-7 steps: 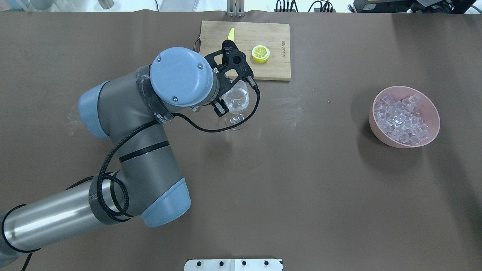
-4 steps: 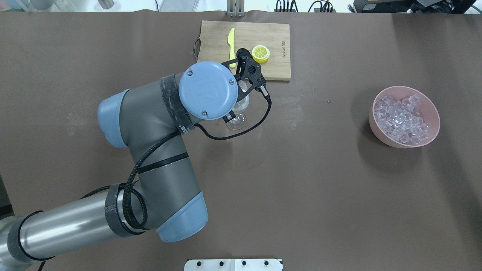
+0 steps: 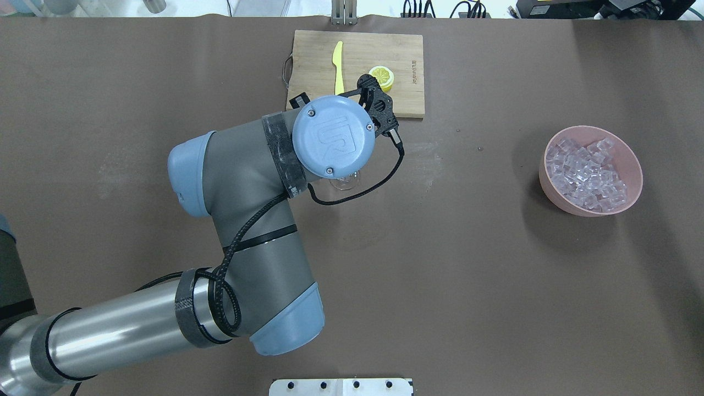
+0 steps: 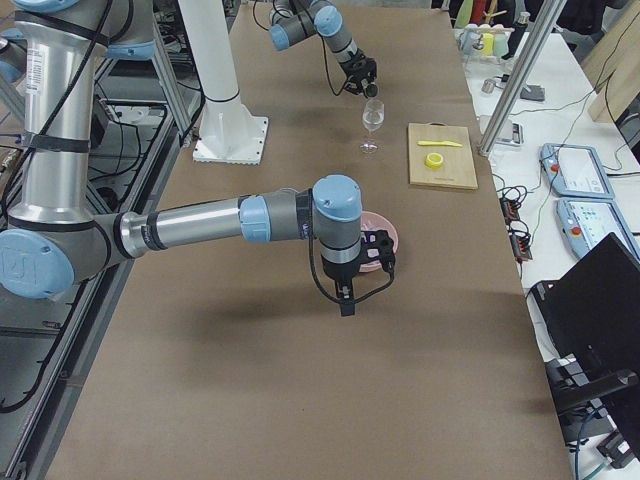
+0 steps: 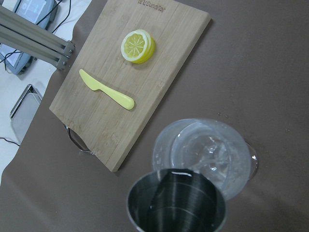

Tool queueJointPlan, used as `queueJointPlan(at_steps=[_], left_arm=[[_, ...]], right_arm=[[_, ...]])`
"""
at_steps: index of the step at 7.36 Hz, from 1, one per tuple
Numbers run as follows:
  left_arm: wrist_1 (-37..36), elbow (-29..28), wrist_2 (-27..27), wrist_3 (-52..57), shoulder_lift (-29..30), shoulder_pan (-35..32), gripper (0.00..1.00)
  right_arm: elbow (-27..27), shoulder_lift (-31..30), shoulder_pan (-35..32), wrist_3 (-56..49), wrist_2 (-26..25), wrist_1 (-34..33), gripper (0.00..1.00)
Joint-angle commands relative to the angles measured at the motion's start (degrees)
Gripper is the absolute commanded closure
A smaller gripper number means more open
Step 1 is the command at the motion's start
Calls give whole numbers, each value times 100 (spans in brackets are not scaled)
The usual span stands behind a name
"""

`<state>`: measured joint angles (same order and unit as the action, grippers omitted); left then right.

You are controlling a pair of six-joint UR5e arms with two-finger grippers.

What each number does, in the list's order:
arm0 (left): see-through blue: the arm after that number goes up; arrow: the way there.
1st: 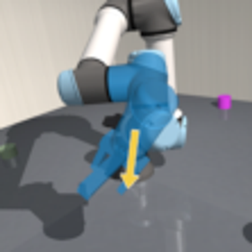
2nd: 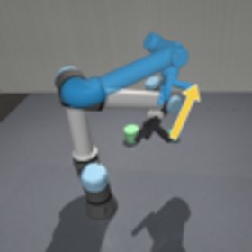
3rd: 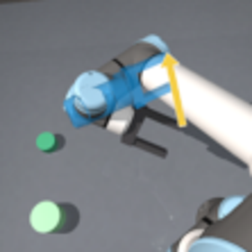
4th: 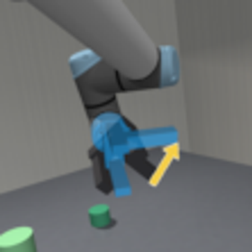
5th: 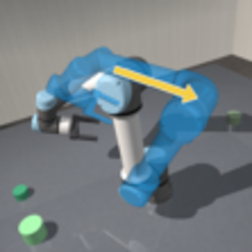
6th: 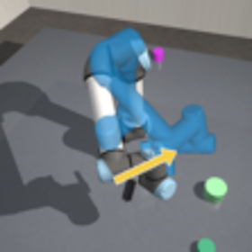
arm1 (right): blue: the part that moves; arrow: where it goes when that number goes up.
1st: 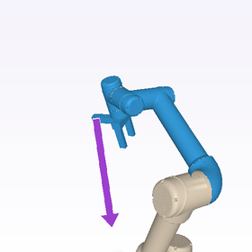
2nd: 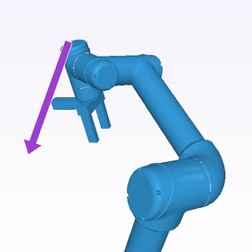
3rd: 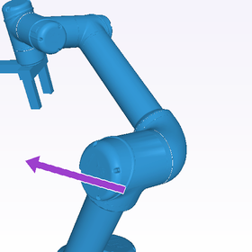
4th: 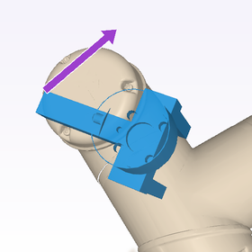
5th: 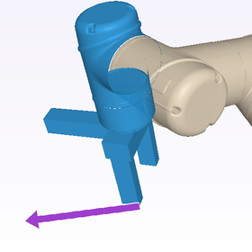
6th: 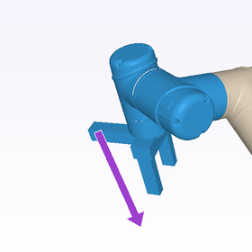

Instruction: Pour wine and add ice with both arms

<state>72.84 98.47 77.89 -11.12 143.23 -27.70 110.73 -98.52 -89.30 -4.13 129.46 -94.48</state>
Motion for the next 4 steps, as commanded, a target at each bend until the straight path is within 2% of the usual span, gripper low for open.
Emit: queueJointPlan(at_steps=[1, 3, 4], left_arm=[[-234, -3, -19, 22, 38, 2, 100], [-724, -3, -509, 241, 213, 45, 100], [-910, -12, -537, 242, 310, 80, 100]], right_arm=[[-17, 0, 0, 0, 9, 0, 0], [-17, 0, 0, -9, 9, 0, 0], [-17, 0, 0, 0, 9, 0, 0]])
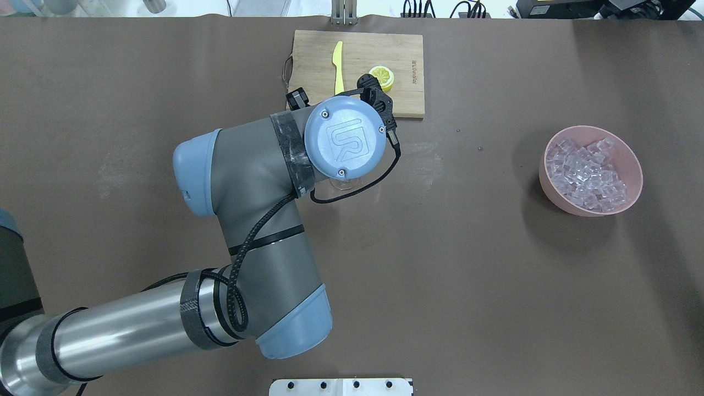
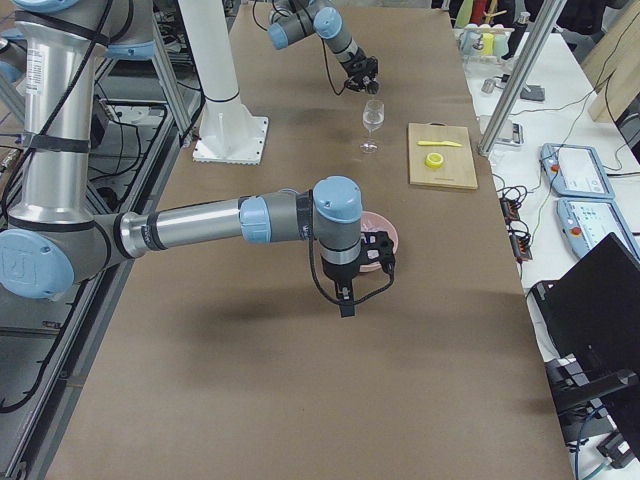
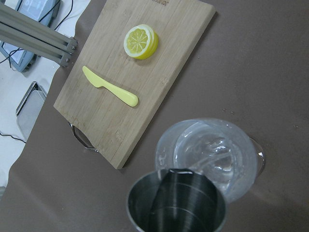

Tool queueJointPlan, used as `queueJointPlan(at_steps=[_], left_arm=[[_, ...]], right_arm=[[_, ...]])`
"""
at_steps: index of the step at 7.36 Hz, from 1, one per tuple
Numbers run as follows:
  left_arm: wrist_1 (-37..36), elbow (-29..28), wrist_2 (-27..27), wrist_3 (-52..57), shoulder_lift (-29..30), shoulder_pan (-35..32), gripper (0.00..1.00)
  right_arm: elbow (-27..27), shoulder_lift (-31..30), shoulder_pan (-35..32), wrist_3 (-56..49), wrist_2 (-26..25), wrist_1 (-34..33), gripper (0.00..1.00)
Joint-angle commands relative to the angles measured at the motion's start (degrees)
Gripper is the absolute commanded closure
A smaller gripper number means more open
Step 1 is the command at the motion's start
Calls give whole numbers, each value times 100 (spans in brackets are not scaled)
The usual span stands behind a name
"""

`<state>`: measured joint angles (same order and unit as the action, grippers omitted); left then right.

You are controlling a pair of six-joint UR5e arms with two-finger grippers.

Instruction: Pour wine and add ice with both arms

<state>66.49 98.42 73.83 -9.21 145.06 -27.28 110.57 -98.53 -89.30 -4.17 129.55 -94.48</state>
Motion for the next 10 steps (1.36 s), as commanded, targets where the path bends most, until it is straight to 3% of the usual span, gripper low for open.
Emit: queueJointPlan(at_steps=[1, 6, 10], left_arm=[[-312, -85, -332, 51, 146, 125, 100], [-1127, -411, -809, 51, 549, 328, 100], [-1138, -446, -809, 60, 541, 328, 100]], right_arm=[[-9, 0, 0, 4, 0, 0, 0], [-18, -9, 0, 4, 0, 0, 0], [-27, -9, 0, 4, 0, 0, 0]])
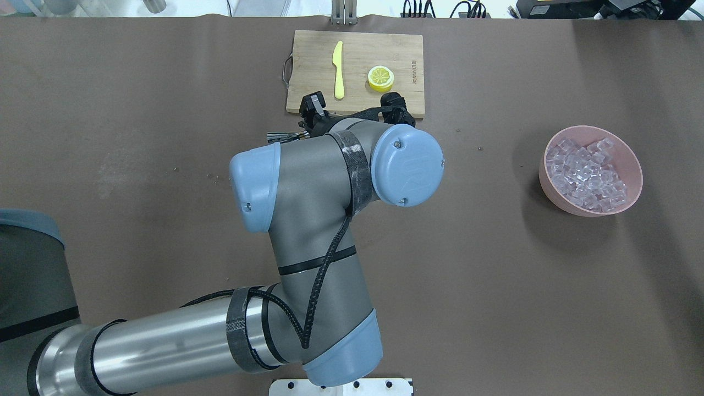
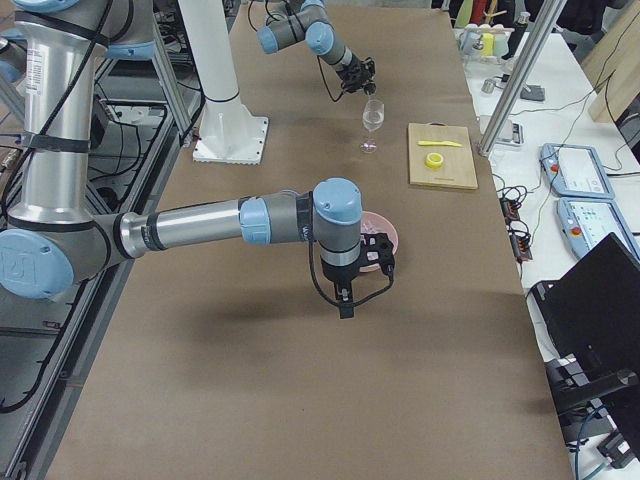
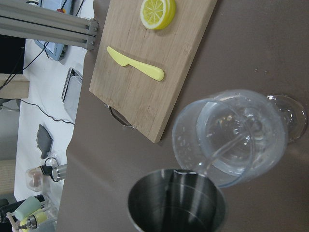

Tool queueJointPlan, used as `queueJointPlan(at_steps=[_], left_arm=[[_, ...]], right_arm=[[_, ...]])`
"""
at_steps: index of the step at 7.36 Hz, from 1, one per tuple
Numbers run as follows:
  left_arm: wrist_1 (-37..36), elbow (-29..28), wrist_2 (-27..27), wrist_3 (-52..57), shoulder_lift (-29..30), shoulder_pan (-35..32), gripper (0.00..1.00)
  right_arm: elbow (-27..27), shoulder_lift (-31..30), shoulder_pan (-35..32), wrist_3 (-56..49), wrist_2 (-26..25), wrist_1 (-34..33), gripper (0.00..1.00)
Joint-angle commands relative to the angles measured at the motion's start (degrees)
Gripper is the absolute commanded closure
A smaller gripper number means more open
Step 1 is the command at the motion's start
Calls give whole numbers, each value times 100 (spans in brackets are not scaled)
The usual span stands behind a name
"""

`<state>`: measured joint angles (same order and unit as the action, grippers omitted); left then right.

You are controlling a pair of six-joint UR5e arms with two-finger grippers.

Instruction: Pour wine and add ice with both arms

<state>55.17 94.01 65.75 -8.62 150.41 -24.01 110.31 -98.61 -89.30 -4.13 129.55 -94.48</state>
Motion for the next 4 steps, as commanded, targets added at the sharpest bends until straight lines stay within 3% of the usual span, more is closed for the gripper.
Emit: queueJointPlan(at_steps=[1, 4], left_arm=[[-6, -6, -1, 1, 6, 2, 100], [64, 55, 51, 1, -20, -7, 100]], right_arm=[[-1, 0, 0, 0, 0, 0, 0], [-1, 0, 0, 0, 0, 0, 0]])
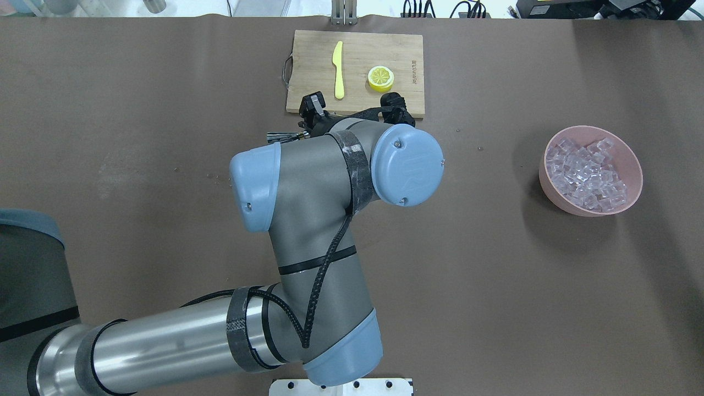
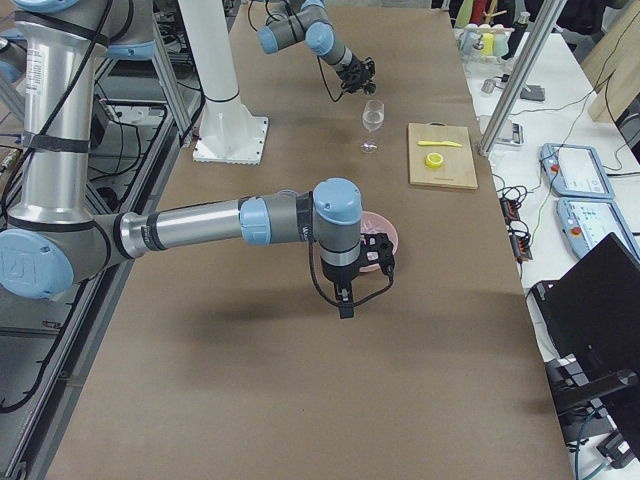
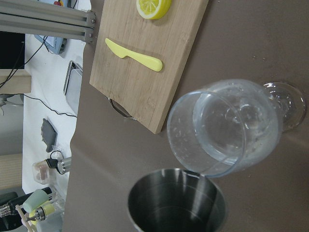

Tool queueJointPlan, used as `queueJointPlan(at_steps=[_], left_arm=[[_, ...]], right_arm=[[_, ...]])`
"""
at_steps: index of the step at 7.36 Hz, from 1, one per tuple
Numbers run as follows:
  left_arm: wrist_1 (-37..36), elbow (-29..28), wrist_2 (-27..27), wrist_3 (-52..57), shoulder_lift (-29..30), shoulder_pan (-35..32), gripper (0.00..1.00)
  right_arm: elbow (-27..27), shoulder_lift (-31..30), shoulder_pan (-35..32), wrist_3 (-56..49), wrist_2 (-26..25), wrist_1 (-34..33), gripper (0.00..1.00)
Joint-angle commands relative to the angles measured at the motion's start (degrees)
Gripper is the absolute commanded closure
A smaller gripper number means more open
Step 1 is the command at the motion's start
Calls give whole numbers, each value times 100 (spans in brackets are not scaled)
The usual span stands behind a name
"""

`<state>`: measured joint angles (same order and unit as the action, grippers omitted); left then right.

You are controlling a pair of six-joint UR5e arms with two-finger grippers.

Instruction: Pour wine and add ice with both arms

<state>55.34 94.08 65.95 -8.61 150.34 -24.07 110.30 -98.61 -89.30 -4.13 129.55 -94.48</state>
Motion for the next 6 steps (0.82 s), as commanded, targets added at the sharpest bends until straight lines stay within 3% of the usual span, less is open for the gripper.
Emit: queueJointPlan(at_steps=[1, 2, 4, 6], left_arm=[[152, 144, 49, 17, -40, -1, 100], [240, 319, 93, 252, -5, -27, 100], [564, 479, 679, 378, -14, -333, 100], [1117, 601, 1547, 369, -136, -816, 100]], right_arm=[[0, 0, 0, 0, 0, 0, 0], [0, 0, 0, 0, 0, 0, 0], [9, 9, 0, 0, 0, 0, 0], [9, 9, 0, 0, 26, 0, 0]])
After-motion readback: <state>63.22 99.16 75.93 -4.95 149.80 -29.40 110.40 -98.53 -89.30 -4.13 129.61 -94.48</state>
